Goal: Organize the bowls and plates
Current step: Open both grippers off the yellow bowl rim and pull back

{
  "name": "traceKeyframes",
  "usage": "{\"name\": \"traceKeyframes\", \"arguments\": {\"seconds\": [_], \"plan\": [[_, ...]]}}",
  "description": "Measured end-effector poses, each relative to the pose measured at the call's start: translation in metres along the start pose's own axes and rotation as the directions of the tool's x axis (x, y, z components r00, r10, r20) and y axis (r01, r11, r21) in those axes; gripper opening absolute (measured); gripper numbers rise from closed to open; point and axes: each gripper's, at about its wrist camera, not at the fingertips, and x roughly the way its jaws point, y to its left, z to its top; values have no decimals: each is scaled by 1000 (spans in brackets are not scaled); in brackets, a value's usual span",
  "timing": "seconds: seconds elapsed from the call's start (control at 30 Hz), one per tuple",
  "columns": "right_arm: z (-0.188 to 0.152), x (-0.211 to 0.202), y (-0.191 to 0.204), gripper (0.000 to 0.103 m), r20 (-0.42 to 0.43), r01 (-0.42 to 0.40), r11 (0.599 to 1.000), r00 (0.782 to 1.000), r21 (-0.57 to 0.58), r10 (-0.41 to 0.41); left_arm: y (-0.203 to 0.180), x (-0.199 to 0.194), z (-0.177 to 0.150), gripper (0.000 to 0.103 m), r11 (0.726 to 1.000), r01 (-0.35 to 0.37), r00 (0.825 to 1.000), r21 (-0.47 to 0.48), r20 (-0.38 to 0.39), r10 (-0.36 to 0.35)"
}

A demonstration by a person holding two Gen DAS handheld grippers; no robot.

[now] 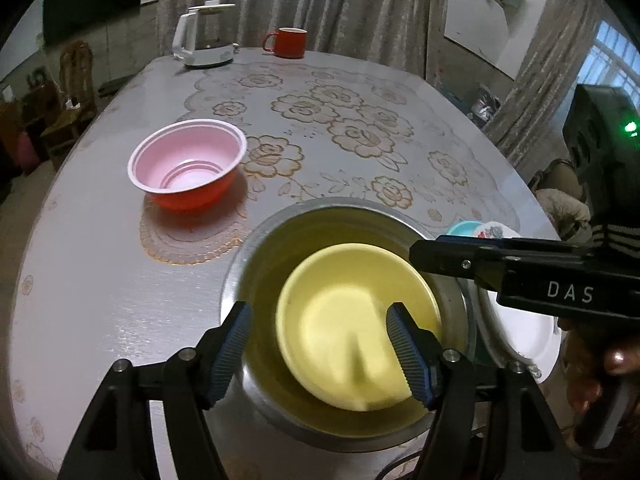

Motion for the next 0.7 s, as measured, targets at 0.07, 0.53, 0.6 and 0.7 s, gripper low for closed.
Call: {"name": "traceKeyframes", "arguments": {"seconds": [0.07,0.53,0.6,0.7], "plan": [[1,2,2,33,0,-3,1000,1000,-3,3,6,-2,1,72,1000,4,1000,-11,6,-4],[12,9,-3,33,12,19,1000,1000,19,-19,80,-11,13,75,971,16,997,-239,73,1],[14,10,-5,33,14,20,1000,1000,22,-20,91,-10,15,75,961,29,997,-273,83,-7],[18,11,-5,33,20,21,1000,1000,24,-21,109,-5,21,78,933,57,995,-355,101,-23]]}}
